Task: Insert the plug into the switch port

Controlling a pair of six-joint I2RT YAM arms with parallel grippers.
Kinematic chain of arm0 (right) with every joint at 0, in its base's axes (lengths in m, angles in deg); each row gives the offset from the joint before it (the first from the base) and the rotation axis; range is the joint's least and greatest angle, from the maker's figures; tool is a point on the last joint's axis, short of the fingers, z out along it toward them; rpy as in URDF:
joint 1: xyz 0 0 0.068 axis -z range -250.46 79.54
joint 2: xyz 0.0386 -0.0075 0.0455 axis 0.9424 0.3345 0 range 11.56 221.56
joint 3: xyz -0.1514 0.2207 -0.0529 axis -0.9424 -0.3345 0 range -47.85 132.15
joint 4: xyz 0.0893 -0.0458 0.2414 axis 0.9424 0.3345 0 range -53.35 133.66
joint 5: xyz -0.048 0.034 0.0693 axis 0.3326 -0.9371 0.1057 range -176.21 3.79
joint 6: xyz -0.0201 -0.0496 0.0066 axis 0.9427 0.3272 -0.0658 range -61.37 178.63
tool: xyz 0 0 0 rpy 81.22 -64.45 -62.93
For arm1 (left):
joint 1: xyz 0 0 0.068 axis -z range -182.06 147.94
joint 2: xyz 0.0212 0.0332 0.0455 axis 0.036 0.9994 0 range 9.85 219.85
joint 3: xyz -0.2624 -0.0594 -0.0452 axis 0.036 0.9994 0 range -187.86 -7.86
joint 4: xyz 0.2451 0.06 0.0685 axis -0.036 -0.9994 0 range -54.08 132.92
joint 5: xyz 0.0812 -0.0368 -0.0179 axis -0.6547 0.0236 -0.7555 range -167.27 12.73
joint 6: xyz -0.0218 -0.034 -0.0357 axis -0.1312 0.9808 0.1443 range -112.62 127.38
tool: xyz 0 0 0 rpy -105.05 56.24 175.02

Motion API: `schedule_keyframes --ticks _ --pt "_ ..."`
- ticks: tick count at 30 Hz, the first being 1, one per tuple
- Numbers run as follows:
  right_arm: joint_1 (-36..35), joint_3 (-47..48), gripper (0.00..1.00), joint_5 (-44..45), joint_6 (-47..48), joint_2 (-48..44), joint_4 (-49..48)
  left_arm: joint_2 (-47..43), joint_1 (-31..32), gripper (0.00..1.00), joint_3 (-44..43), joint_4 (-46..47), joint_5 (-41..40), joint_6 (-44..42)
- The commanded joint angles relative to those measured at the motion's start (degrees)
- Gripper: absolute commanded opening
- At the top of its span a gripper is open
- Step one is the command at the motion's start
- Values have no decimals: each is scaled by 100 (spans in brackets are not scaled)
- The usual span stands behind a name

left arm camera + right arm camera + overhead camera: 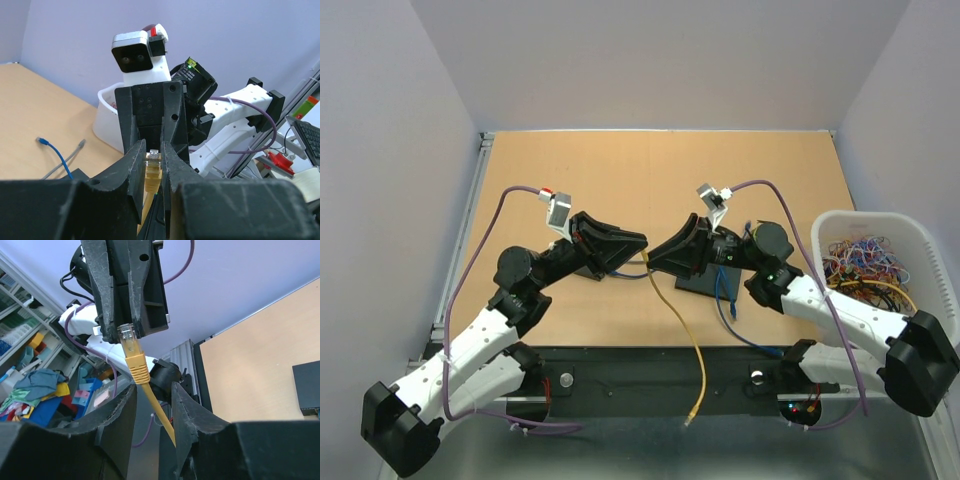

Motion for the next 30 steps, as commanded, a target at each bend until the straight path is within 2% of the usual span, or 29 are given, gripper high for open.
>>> schedule_keyframes --ticks 1,26,30 --pt "-24 278 39 75 -14 -75 -398 11 40 0 -11 477 95 66" --pt "-24 392 25 84 -76 13 -442 178 111 0 7 503 -133 110" --pt "-24 340 17 101 -76 22 -451 204 146 0 7 512 -177 119"
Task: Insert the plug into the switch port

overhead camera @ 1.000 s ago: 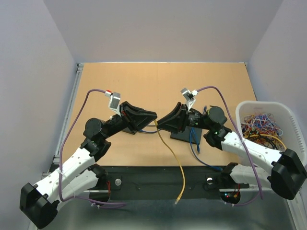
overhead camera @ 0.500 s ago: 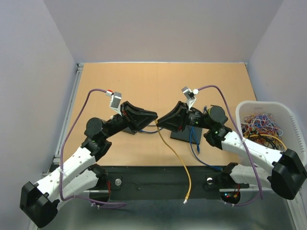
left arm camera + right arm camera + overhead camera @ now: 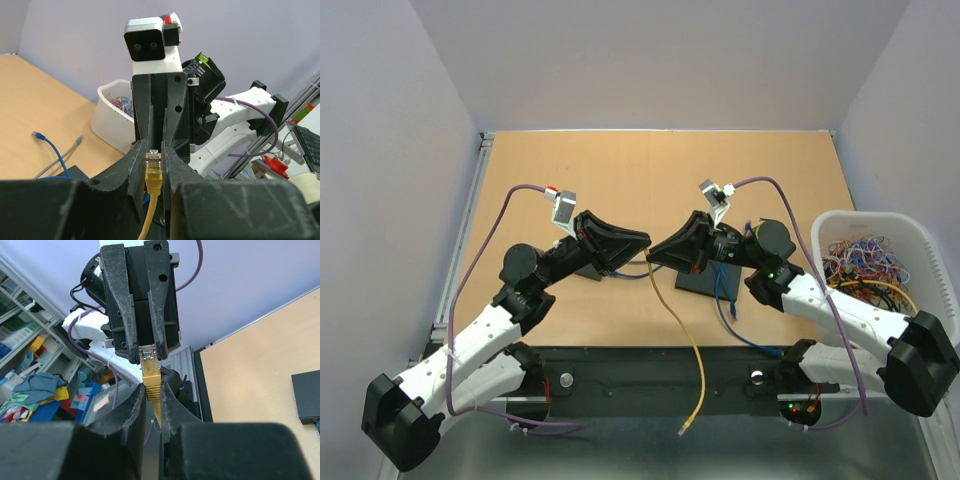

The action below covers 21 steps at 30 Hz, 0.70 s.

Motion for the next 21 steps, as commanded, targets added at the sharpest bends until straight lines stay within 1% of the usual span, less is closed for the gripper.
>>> schedule_keyframes --ticks 1,2,6,8,9,10,13,14,15,17,18,20,21 --pt "-24 193 15 38 -21 20 -407 -3 76 0 4 421 -50 -6" --pt "-24 184 14 47 -21 2 -416 5 76 0 22 421 -59 3" --pt "-24 141 2 20 14 -15 -416 14 129 0 31 421 -147 -6" --pt "-24 114 1 29 58 -42 -416 23 129 0 31 421 -156 -6" --pt "-24 88 0 47 58 -59 -416 41 129 3 31 412 -156 -6" --pt "-32 44 0 82 110 -85 -407 41 129 15 31 377 -164 -6" --pt "-24 -26 0 161 137 -129 -355 15 129 34 40 176 -261 -76" --pt "-24 -61 0 161 163 -138 -232 -12 129 49 22 70 -348 -120" --pt "-24 -70 0 126 233 -138 -144 -29 129 54 5 -209 -427 -181" --pt "-24 -123 1 178 365 -208 293 -91 129 62 -83 -510 -559 -392" --pt "-24 -176 0 318 557 -261 496 -143 111 64 -110 -807 -708 -471" --pt "-15 -167 0 546 830 -419 1014 -214 94 67 -180 -1064 -867 -586" --pt "-24 -98 0 852 1127 -463 1704 -266 59 67 -198 -1308 -1007 -708"
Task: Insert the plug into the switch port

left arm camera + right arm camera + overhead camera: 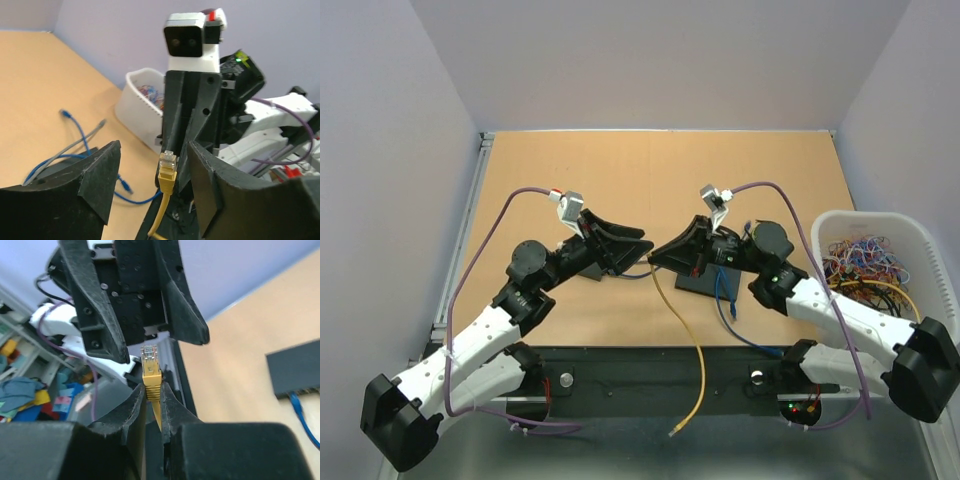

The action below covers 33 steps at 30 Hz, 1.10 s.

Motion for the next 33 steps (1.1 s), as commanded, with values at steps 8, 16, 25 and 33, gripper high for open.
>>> schedule_keyframes --ticks 8,16,25,33 --pt "-15 579 1 2018 1664 -188 3559 -75 -512 71 -478 -1737 -1794 -798" --pt "-32 1053 0 3161 2086 1101 4317 1085 -1021 67 -400 -2416 -3654 -667" --pt "-24 2571 0 3680 2753 2702 4819 2404 -2198 63 -426 -2162 -3672 -570" --pt "-129 3830 0 3944 3255 4355 5390 3475 -2499 63 -830 -2055 -3392 -728"
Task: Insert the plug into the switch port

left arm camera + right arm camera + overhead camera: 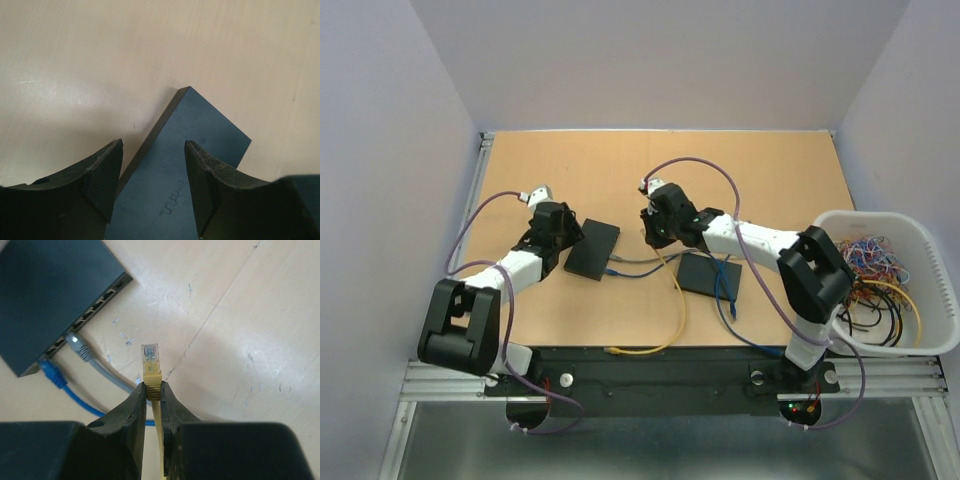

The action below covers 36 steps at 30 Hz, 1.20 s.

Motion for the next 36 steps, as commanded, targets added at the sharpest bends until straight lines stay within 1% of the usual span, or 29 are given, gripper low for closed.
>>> schedule_keyframes --ticks 1,6,11,17,23,31,36 --pt "-138 585 0 355 431 574 444 314 -77 63 -428 362 173 -181" --pt "-445 1208 0 470 615 1085 682 886 -86 63 -604 704 604 -244" --pt "-735 1702 0 584 748 1516 901 1333 -86 63 -718 776 842 -288" --pt "-903 2149 0 672 827 1842 1059 1545 -77 62 -789 714 1167 -305" --pt "-894 2300 0 795 845 1974 1174 1581 -68 62 -789 767 1395 -384" --pt "-903 2063 1 1023 827 1833 1192 1616 -68 61 -824 819 1422 -428" --pt "-894 2133 1 1261 871 1973 1209 1651 -59 61 -885 793 1431 -446"
